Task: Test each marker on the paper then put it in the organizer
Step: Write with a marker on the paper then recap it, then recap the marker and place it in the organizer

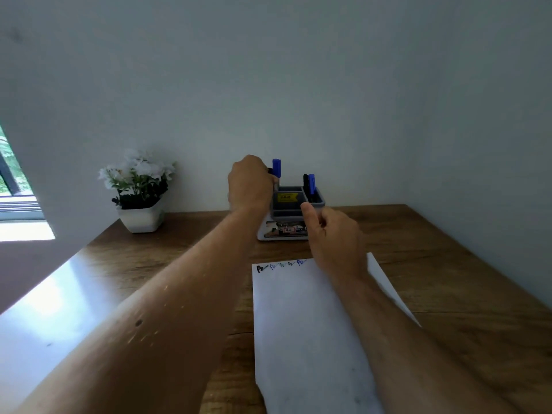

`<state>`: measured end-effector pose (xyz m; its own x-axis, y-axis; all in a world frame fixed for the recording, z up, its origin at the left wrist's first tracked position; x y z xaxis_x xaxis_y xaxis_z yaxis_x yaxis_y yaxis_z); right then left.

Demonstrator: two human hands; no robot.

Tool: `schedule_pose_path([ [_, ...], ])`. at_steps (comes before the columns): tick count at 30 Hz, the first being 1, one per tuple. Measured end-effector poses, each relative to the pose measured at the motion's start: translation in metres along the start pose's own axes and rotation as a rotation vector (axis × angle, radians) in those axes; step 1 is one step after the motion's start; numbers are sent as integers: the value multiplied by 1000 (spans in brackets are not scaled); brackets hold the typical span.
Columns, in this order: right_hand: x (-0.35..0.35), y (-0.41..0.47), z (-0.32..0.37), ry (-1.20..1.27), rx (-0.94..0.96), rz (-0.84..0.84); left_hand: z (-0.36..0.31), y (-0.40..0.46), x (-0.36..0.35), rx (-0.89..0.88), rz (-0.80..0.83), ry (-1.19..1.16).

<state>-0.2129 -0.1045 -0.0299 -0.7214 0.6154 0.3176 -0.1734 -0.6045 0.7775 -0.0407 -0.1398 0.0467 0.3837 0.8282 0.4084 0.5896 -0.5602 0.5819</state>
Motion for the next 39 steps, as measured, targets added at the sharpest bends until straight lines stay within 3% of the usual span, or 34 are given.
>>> schedule_pose_path([
  [6, 8, 0, 7, 23, -7, -5, 5, -12, 42, -7, -52, -32],
  [10, 10, 0, 11, 30, -22, 9, 11, -31, 50, -36, 45, 70],
  [15, 13, 1, 13, 22, 11, 22, 17, -62, 59, -206, 117, 424],
  [21, 13, 3, 15, -12, 53, 29, 29, -89, 62, -295, 217, 651],
  [39, 10, 7, 14, 3, 40, 61, 37, -89, 52, -319, 221, 664],
])
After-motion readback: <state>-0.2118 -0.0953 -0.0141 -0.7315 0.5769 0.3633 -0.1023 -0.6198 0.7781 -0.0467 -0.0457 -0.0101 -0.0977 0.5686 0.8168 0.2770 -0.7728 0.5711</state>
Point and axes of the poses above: each hand's wrist, its own y-axis towards the middle knuckle, its own x-axis out of the back of the hand, z = x × y, the point moved 4 cm from there along y, towards the middle knuckle, and after that the axes turned 14 degrees about -z, right-handed, at the moved point
